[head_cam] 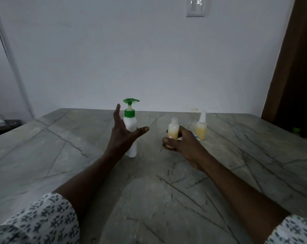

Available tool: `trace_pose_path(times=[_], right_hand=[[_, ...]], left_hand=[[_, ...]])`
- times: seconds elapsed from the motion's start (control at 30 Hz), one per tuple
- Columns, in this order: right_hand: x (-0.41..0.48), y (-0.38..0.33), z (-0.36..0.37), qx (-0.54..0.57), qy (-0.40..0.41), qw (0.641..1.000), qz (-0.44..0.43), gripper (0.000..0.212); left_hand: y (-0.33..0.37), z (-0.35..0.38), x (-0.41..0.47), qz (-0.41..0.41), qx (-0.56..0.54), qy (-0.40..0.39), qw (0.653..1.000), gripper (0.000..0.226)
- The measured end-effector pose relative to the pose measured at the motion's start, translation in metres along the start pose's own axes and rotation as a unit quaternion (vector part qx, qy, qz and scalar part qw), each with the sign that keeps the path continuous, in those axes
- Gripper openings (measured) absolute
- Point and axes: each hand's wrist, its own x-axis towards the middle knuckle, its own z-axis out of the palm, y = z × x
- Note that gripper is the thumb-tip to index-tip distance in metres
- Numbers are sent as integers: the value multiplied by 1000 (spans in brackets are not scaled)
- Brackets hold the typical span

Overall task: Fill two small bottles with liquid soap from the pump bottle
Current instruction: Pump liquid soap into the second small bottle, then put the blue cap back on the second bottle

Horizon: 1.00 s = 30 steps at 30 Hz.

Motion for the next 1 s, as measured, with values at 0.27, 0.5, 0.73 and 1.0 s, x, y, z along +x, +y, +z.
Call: trace_pose_path(times=[0.27,0.5,0.73,1.0], right_hand=[[1,3,-5,-142,47,989,-14,36],[-4,2,-3,-160,30,987,-3,40],[-2,6,1,-159,24,987,1,39],[-1,3,4,-216,21,976,-30,30]], left_hand=[[2,-4,-2,-19,-17,-4,1000,150],[1,-11,-3,11,-97,10,995,146],[43,-23,-10,192,-1,246,950,63],[53,35,-48,85,147,-71,983,33]])
